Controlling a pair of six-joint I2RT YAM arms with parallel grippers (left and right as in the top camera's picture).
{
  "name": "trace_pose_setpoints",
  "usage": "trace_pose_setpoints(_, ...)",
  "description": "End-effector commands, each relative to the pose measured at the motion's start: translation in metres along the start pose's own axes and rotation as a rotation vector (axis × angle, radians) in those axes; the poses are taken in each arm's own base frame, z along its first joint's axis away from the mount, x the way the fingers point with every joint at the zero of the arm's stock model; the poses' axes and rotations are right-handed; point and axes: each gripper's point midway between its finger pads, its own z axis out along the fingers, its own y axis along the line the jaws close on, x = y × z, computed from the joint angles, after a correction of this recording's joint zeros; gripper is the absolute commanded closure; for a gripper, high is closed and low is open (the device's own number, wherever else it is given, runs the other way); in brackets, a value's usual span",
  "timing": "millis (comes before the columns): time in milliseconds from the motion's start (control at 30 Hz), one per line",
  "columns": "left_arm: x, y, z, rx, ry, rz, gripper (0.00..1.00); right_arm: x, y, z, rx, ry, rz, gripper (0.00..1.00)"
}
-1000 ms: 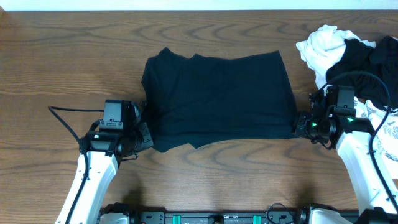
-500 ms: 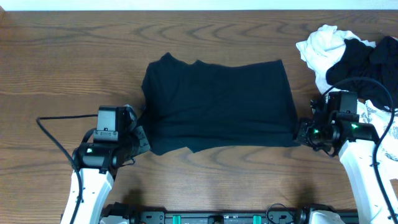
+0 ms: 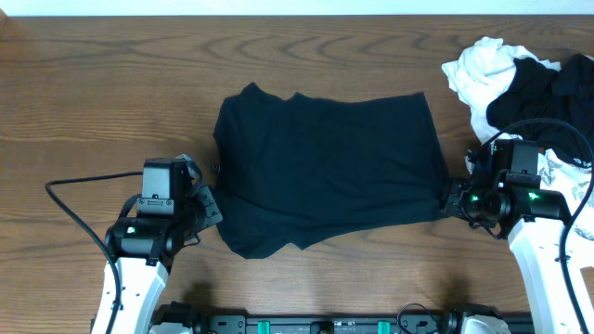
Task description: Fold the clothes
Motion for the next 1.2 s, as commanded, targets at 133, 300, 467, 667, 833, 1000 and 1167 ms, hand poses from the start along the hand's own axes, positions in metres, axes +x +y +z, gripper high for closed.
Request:
trace_pose_setpoints(133, 0.022, 0.018, 0.000, -0.078, 0.081, -0.081, 0.64, 0.000, 0.000, -0.001, 0.004, -0.008, 0.008, 0.99)
trace_pose_setpoints(300, 0.038, 0.021, 0.007, -0.099, 0.182, -0.097, 0.47, 0.000, 0.001, -0.001, 0.002, -0.010, 0.008, 0.99)
trace_pose_setpoints(467, 0.048, 0.028, 0.022, -0.151, 0.275, -0.113, 0.44, 0.000, 0.001, -0.001, 0.002, -0.011, 0.008, 0.99)
trace_pose_setpoints(667, 0.066, 0.033, 0.044, -0.186, 0.422, -0.145, 0.44, -0.001, 0.001, -0.001, 0.001, -0.015, 0.007, 0.99)
trace_pose_setpoints(833, 0.071, 0.034, 0.062, -0.195, 0.482, -0.154, 0.44, -0.001, 0.001, -0.001, 0.001, -0.014, 0.007, 0.99)
trace_pose_setpoints(1000, 0.075, 0.037, 0.077, -0.201, 0.524, -0.151, 0.44, -0.001, 0.001, -0.001, 0.001, -0.014, 0.006, 0.99)
trace_pose_setpoints(1167, 0.078, 0.031, 0.088, -0.163, 0.552, -0.155, 0.44, -0.001, 0.001, -0.001, 0.001, -0.014, 0.006, 0.99)
